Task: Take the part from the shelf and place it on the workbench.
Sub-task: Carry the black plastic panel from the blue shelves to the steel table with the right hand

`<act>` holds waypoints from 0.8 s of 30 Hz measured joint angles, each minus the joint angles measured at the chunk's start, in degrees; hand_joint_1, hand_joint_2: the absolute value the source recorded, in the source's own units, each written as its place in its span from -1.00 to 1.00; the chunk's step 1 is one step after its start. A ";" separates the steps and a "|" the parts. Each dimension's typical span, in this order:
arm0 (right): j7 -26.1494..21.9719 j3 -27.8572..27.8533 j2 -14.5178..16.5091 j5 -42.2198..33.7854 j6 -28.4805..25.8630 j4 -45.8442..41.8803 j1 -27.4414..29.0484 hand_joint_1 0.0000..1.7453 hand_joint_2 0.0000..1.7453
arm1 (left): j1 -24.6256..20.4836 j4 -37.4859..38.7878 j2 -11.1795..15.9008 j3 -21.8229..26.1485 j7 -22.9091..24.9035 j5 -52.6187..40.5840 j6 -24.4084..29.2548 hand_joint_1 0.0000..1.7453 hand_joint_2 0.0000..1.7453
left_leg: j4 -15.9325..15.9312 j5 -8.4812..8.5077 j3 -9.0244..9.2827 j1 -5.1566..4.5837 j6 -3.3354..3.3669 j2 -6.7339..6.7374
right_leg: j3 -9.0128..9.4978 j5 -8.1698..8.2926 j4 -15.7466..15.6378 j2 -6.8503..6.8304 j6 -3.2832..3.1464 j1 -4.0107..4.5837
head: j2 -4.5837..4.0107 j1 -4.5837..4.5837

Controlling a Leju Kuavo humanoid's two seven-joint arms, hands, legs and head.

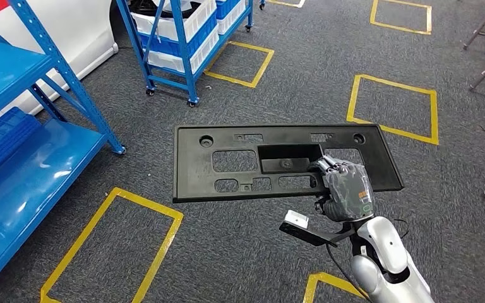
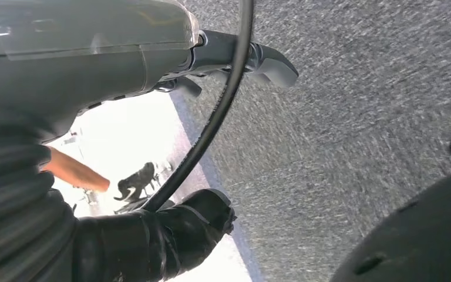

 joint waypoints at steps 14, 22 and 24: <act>0.04 0.09 -0.12 -1.67 1.47 0.23 -0.51 1.00 1.00 | 0.12 0.00 -0.17 0.46 -0.60 -0.56 -0.25 -1.00 1.00 | -1.37 0.44 0.91 -0.03 -0.43 9.69 | 1.05 -0.95 -0.26 -10.17 2.04 -0.71 | 0.00 0.27; -0.06 0.10 -0.21 -2.31 1.98 0.16 -0.94 1.00 1.00 | -0.17 0.00 -0.22 0.63 -1.06 -0.68 -0.17 -1.00 1.00 | 13.20 -7.87 -5.24 0.38 -1.80 4.59 | 1.07 -0.60 -1.09 -5.64 -0.79 -0.30 | 0.01 0.24; -0.07 0.11 -0.21 -2.33 2.02 0.20 -0.88 1.00 1.00 | -0.42 0.00 -0.23 0.74 -1.12 -0.68 -0.17 -1.00 1.00 | 15.88 -7.61 -6.62 0.22 -1.48 4.39 | 1.10 -0.61 -0.96 -4.18 -0.89 0.01 | 0.00 0.24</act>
